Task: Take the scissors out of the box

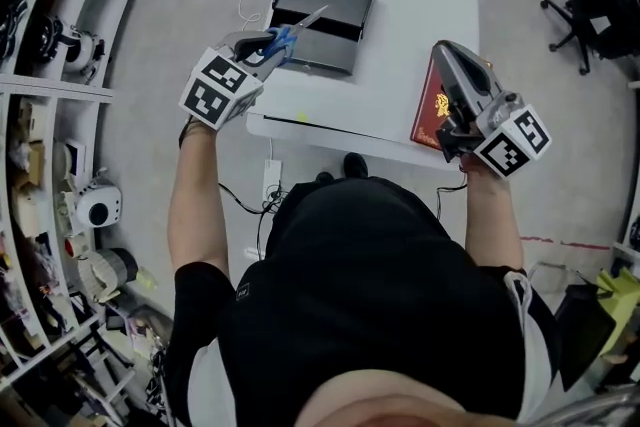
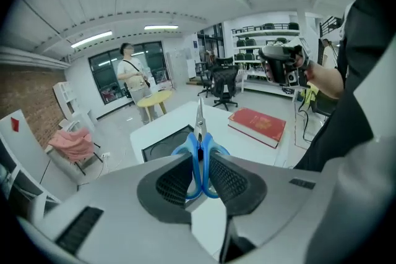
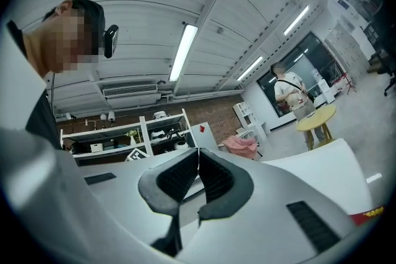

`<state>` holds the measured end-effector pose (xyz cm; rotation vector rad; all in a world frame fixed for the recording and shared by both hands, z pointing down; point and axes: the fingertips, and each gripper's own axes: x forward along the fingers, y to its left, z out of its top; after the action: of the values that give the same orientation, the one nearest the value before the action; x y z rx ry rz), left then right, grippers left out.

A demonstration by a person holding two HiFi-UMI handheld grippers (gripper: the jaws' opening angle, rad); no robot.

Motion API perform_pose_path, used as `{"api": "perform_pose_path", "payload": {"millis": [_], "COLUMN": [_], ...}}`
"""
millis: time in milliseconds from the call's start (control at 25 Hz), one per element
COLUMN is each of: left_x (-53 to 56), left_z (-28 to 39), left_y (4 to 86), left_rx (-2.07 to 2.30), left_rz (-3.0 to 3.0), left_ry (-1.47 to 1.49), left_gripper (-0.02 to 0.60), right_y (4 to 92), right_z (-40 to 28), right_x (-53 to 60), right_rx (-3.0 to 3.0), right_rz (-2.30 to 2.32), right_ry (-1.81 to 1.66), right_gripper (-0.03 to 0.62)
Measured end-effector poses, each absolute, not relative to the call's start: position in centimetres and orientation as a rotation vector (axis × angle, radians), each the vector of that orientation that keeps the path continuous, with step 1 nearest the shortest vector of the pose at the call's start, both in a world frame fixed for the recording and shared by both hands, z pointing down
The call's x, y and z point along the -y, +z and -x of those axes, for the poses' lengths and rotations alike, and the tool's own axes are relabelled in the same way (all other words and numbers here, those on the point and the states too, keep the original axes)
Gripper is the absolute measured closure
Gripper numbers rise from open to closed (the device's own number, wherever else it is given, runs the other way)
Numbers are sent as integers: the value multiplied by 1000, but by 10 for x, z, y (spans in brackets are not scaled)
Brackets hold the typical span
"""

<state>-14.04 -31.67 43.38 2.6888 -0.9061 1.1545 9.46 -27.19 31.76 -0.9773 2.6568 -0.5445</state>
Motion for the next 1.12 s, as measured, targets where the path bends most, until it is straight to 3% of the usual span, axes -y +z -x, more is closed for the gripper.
{"api": "perform_pose_path", "payload": {"millis": [640,1120], "left_x": [200,155], "left_z": [230,265], "left_y": [357,322], "left_rx": [1099,1324], "left_rz": [-2798,-2773], "left_ry": [607,352], "left_gripper": [485,485], "right_y": [281,265], "right_z": [1,-19], "right_x": [190,155], "right_rx": [-2688,-2657], "right_rz": [1093,1191], "right_ry": [-378,-274], "right_gripper": [565,566]}}
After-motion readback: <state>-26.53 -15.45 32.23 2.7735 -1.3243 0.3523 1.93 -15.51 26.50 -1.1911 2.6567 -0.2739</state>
